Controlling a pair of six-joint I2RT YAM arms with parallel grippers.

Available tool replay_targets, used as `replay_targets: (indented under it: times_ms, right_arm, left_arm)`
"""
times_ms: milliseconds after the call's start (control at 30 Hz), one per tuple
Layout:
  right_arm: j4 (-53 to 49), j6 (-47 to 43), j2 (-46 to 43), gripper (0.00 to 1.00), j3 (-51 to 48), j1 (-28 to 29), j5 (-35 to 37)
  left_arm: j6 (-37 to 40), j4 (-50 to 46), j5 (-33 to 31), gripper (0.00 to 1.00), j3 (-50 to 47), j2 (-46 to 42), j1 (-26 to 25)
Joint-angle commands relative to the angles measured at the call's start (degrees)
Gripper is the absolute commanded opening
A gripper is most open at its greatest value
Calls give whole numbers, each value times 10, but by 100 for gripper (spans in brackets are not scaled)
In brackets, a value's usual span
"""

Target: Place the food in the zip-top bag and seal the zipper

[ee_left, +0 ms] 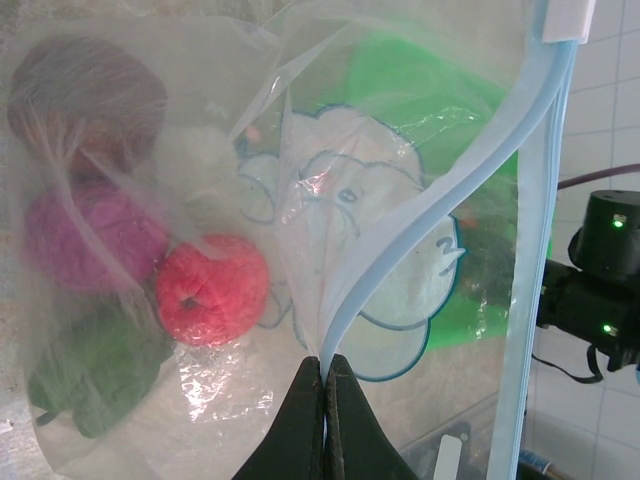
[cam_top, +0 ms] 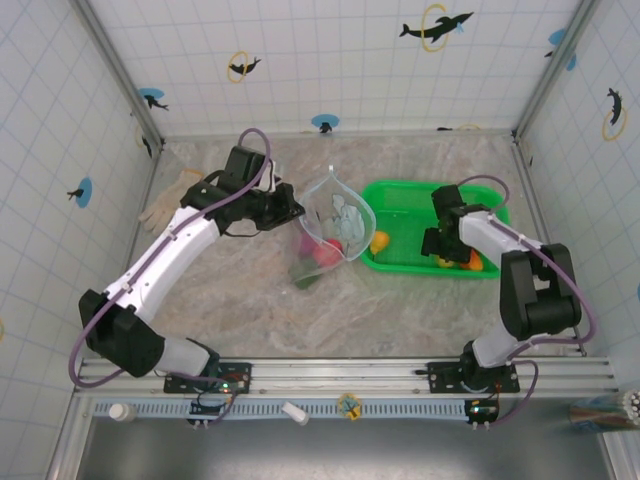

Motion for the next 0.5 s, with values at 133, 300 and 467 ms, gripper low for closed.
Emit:
replay_targets:
  times_ms: [133,300,467]
  right_arm:
    - [23,-20,16,57,19,7,17]
    - [24,-24,-15,45,7,14,23]
    - [10,-23,-64,45,23,29,43]
  left_arm:
    - [-3,-11,0,0,3,-15,2]
    - [-8,-11,2,0,6,-13,2]
    - [-6,-18,4,0,16,-6,2]
